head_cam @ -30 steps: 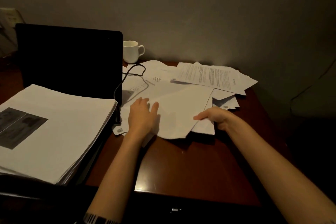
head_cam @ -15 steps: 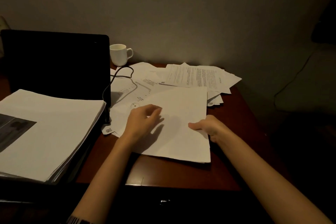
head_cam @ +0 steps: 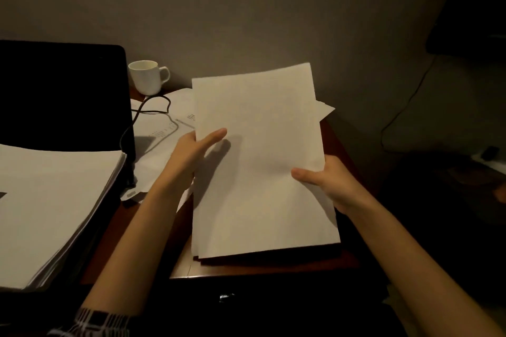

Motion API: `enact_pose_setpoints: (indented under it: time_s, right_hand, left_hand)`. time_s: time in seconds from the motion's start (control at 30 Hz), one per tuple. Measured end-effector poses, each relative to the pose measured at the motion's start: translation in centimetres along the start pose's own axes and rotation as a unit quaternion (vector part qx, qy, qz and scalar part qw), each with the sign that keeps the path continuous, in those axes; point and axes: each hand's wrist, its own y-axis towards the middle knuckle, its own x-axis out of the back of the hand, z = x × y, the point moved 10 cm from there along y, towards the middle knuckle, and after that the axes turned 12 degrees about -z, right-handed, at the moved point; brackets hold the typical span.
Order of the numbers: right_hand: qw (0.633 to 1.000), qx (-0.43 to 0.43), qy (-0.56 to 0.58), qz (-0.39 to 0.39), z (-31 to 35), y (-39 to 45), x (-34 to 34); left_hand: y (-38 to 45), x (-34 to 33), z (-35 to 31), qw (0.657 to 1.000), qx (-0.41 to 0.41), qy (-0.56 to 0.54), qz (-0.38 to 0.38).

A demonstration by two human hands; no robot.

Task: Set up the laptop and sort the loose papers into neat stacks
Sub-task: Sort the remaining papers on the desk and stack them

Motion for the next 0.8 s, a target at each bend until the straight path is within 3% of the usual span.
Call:
enact_pose_setpoints:
  time_s: [0.2,0.4,0.5,0.6,0.7,0.8]
  right_hand:
    - [0.991,0.122,0.032,-0.049,5.6,0.9,1.0]
    - [0.974,0.212,0.051,-0.061,8.6,1.9,0.7]
    - [0.967,0.238,0.034,-0.090,8.7,2.6,1.4]
    - [0.982,0.145,0.036,-0.117,5.9,4.1,2.2]
    - [0.998,0.032,0.000,-0.047,1.8,5.0,0.8]
    - [0.993,-0.073,-0.087,-0.020,-2.4,5.2,0.3]
  left_hand:
    - [0.9,-0.5,-3.3,0.995,-0.096,-0.011,0.026]
    - [2.3,-2.2,-3.3,0.989,-0.042,-0.066,0.123]
    - [3.0,-2.0,-3.2,0.991,-0.049,-0.067,0.107]
    - [4.1,-1.7,-2.5,0.994,-0.039,-0.060,0.089]
    - [4.2,-2.8,-0.2,0.992,-0.012,0.025,0.121]
    - [3.6,-3.6,3.0,0.990,0.012,0.104,0.099]
